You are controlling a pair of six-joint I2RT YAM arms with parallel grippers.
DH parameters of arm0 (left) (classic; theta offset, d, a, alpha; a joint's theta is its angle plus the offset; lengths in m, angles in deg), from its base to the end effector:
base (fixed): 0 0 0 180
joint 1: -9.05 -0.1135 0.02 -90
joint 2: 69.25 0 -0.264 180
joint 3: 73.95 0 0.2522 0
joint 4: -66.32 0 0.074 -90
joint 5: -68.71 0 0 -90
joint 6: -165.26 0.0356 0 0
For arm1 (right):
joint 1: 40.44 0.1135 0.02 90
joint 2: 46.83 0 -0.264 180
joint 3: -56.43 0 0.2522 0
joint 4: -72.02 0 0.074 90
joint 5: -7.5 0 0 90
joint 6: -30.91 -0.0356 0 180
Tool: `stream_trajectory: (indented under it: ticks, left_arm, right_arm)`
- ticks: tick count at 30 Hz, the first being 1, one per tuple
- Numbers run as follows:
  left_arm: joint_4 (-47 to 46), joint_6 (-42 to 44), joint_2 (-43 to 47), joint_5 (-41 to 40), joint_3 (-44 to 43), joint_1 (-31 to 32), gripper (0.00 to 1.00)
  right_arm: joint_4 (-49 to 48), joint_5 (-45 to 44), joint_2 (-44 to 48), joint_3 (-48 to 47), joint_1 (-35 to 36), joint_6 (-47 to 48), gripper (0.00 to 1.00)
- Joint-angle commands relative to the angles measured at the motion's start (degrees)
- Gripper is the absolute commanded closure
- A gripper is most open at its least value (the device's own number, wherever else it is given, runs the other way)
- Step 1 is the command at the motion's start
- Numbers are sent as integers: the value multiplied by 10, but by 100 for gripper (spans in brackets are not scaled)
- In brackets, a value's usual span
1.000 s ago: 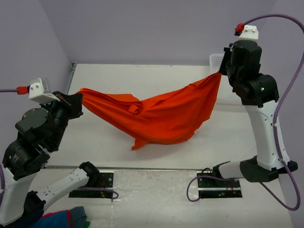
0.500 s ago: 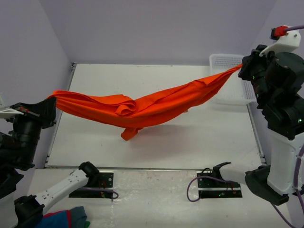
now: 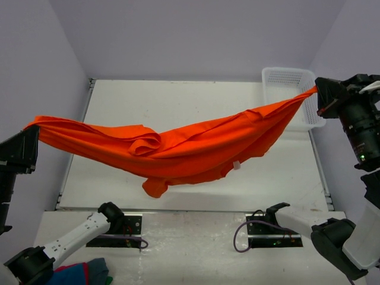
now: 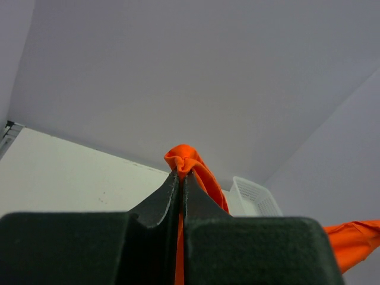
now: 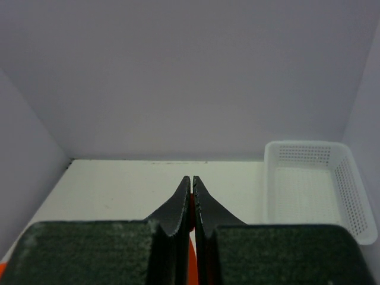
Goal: Fold and stack the t-shirts
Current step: Flatten out the tshirt
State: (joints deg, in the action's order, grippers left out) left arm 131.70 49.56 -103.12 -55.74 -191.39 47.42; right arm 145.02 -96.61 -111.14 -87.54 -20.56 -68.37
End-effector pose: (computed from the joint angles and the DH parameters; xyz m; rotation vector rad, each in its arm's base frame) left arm -0.0445 0.0610 0.5435 -0.3862 1.2754 -0.5755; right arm 0.0581 0.0118 0.6121 0.0668 1.4609 0.2362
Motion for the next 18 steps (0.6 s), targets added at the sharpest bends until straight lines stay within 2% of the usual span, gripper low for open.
stream_trajectory:
  ticks: [1, 4, 8, 13, 14, 15, 17, 18]
  left_arm:
    - [-41, 23, 20, 49, -6, -1, 100]
    - [-42, 18, 17, 55, 14, -2, 100]
    - [-27, 1, -9, 2, 60, -1, 100]
    - [-73, -59, -51, -57, 231, -1, 100]
    - [-96, -63, -55, -70, 292, -1, 100]
    - [-113, -96, -62, -78, 317, -1, 100]
    - [-139, -110, -92, -93, 380, -1, 100]
    - [-142, -144, -106, -102, 393, -1, 100]
  right_arm:
    - [-9, 71, 15, -26, 1, 7, 100]
    - [-11, 93, 21, -29, 1, -4, 100]
    - [-19, 93, -8, 3, 1, -9, 100]
    - [-64, 81, -91, 63, 1, -8, 100]
    - [-66, 80, -137, 61, 1, -2, 100]
    - [-68, 72, -162, 57, 1, 2, 100]
    - [-75, 66, -213, 39, -3, 13, 100]
    - [-75, 70, -267, 30, -4, 18, 100]
